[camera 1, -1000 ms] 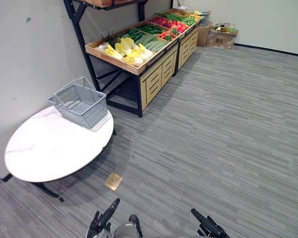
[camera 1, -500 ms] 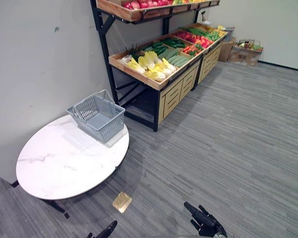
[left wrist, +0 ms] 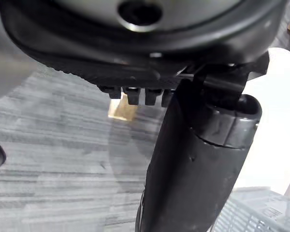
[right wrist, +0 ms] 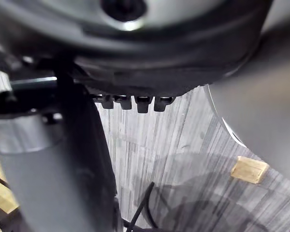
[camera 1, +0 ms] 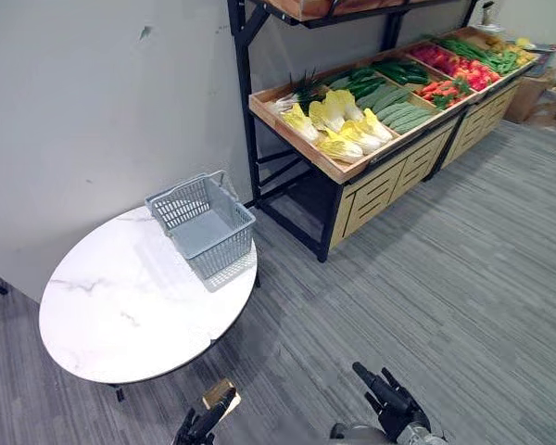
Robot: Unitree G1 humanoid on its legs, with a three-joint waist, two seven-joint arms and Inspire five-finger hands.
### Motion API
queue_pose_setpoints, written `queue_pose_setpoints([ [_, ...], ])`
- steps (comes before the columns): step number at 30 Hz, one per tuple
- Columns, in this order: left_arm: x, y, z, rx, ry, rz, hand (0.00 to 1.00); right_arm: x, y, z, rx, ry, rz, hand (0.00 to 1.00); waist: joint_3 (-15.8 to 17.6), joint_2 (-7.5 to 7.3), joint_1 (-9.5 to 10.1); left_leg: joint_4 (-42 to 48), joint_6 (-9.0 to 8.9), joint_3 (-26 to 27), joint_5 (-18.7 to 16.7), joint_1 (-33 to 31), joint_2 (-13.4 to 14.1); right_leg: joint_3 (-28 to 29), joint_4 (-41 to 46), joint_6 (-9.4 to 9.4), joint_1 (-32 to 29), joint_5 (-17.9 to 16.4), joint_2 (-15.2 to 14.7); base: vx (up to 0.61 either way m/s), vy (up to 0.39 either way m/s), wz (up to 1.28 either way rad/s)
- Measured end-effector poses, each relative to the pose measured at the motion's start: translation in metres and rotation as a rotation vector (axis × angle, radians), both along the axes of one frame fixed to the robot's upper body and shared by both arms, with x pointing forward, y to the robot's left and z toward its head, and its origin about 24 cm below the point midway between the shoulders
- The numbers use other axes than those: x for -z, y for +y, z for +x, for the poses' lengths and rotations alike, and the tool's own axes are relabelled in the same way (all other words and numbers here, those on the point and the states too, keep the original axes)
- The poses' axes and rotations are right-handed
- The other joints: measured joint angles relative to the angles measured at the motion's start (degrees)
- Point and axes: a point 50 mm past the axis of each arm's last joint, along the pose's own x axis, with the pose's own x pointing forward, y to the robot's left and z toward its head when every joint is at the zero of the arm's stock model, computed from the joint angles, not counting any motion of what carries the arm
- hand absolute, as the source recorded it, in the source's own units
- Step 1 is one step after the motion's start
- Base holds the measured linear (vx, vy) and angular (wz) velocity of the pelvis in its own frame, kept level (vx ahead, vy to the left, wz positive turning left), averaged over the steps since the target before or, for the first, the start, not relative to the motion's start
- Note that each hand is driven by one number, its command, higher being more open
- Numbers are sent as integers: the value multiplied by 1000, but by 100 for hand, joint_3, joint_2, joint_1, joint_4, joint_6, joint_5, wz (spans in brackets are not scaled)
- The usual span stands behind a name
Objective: Pick vegetable in the basket
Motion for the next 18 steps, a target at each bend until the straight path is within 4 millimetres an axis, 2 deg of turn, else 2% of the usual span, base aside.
queue_pose_setpoints([
  [2,-2,2,5,-2,-19,-1,100,1,2,-1,4,12,5,100,-5,-3,-3,1155,-62,21,86,-482,212,-108,-223,-63,293,-93,127,468,-252,17],
  [3,-3,3,9,-5,-32,2,100,2,3,-4,-3,24,9,100,-4,-4,-3,2337,-24,55,399,-1034,408,-151,-525,-82,574,-102,222,438,-214,15],
  [4,-4,8,10,-30,-40,13,100,3,5,-7,-21,39,2,100,22,-43,10,3507,-12,164,498,-1598,688,-203,-855,-107,966,-92,293,420,-195,16],
  [5,-5,9,10,-39,-44,17,100,4,5,-10,-17,51,-1,100,32,-52,13,3916,28,261,342,-1799,774,-227,-1009,-115,1178,-88,315,469,-134,12],
  [6,-6,11,12,-41,-43,34,100,6,6,-15,-8,80,-4,100,69,-106,30,4237,33,625,-4,-1994,829,-223,-1278,-115,1639,-88,277,376,-58,5],
  [7,-6,12,13,-34,-43,40,100,7,6,-18,-7,90,-5,100,79,-130,33,4188,78,839,-138,-2047,804,-219,-1363,-114,1830,-88,230,365,-17,-1],
  [8,-7,13,15,-20,-42,46,100,8,6,-19,-6,96,-7,100,85,-150,27,3654,127,1317,-289,-2198,682,-219,-1416,-106,2055,-92,123,271,68,1],
  [9,-7,12,18,7,-45,49,100,8,6,-19,0,92,-8,100,88,-136,19,2816,205,1591,-245,-2354,490,-243,-1389,-85,2129,-102,64,325,142,10],
  [10,-7,8,19,38,-45,45,100,7,2,-19,-1,87,-18,100,60,-51,16,1680,373,1702,321,-2515,260,-244,-1346,27,2147,-136,147,409,188,27],
  [11,-8,14,19,70,-36,62,100,9,7,-20,2,102,-5,100,18,-180,43,1202,680,1653,617,-2508,-39,-156,-1326,187,2133,-235,16,451,163,55],
  [12,-9,23,21,96,-36,92,100,10,16,-20,-11,100,17,100,-25,-455,-1,620,717,1563,834,-2348,-356,15,-1364,158,2073,-218,-108,384,93,74],
  [13,-10,26,22,103,-38,102,100,10,21,-20,-18,98,28,100,-49,-571,-13,290,730,1485,979,-2283,-523,164,-1469,144,2043,-211,-108,333,38,78],
  [14,-10,27,21,104,-28,107,100,11,24,-19,-26,100,35,100,-25,-605,-16,168,731,1406,1015,-2243,-602,274,-1591,125,2052,-229,-52,203,-5,58],
  [16,-5,25,11,143,24,108,100,10,28,-12,-53,87,41,100,8,-581,11,120,736,1357,992,-2010,-741,225,-1760,124,2184,-176,-12,135,-56,29],
  [18,-3,20,6,177,42,101,100,8,23,-9,-58,66,27,100,41,-451,10,-40,720,1363,999,-1847,-758,240,-1704,143,2265,-156,-37,97,-38,15],
])
